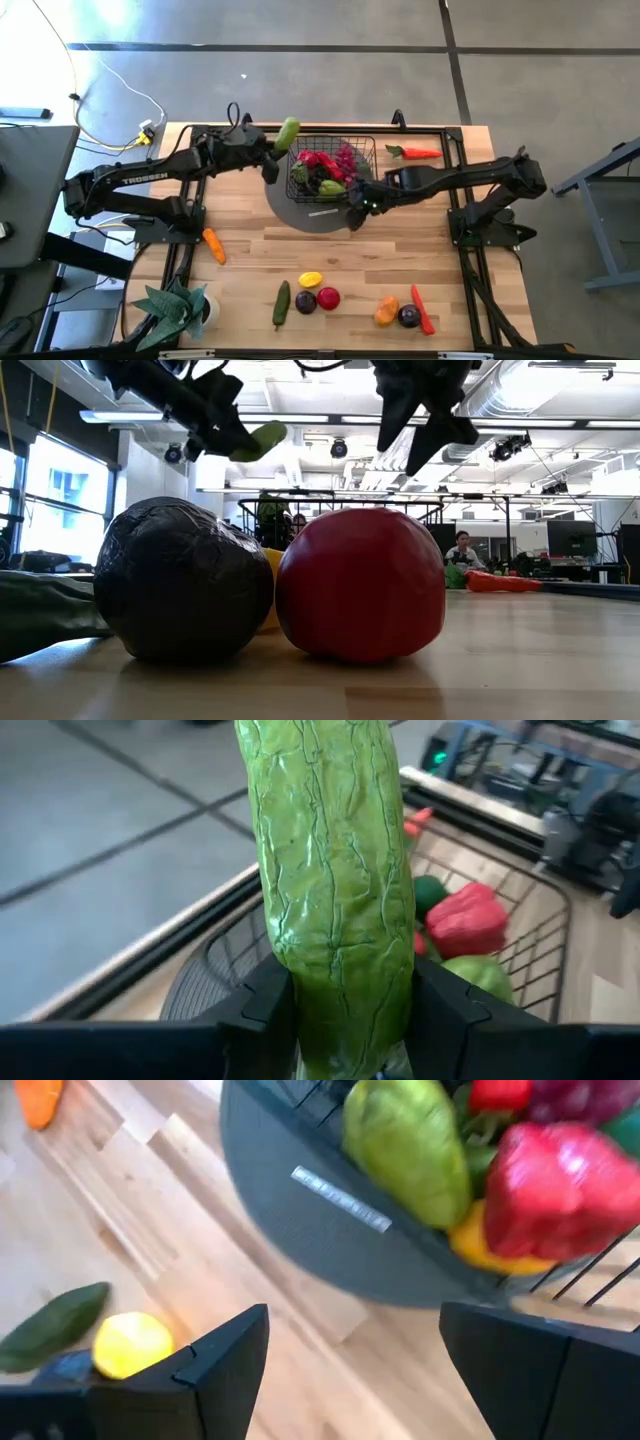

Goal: Build produce basket
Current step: Put the green cucumber into the black mesh basket

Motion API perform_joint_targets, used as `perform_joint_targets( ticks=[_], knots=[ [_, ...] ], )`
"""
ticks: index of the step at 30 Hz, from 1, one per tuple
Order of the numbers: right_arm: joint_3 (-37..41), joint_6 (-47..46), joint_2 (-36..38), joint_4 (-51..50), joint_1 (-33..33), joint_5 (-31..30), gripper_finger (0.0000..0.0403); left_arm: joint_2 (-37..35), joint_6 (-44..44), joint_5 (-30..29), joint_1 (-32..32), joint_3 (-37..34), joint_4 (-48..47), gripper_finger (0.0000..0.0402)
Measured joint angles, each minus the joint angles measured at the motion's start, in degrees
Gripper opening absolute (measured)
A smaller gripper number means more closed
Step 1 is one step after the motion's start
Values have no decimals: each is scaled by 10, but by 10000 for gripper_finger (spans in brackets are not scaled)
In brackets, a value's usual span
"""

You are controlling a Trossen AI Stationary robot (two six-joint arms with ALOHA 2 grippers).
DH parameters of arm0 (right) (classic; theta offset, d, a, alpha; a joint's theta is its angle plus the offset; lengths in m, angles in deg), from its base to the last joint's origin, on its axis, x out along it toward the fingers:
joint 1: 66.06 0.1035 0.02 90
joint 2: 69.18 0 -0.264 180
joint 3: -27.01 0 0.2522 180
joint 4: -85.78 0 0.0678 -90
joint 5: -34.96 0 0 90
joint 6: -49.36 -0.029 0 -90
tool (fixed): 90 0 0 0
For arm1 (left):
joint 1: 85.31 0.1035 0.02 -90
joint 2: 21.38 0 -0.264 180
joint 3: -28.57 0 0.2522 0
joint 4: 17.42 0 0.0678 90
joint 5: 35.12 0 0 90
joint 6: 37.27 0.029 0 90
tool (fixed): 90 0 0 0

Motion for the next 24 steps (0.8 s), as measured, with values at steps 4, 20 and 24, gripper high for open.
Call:
perform_joint_targets(
  ticks=[4,20,24],
  knots=[
    [0,-66,0,-5,31,5,277,5,24,24,1,0,24,122],
    [0,-384,0,-80,160,43,277,91,66,125,-2,0,138,144],
    [0,-427,0,-95,196,55,277,121,66,144,-2,0,160,177]
  ],
)
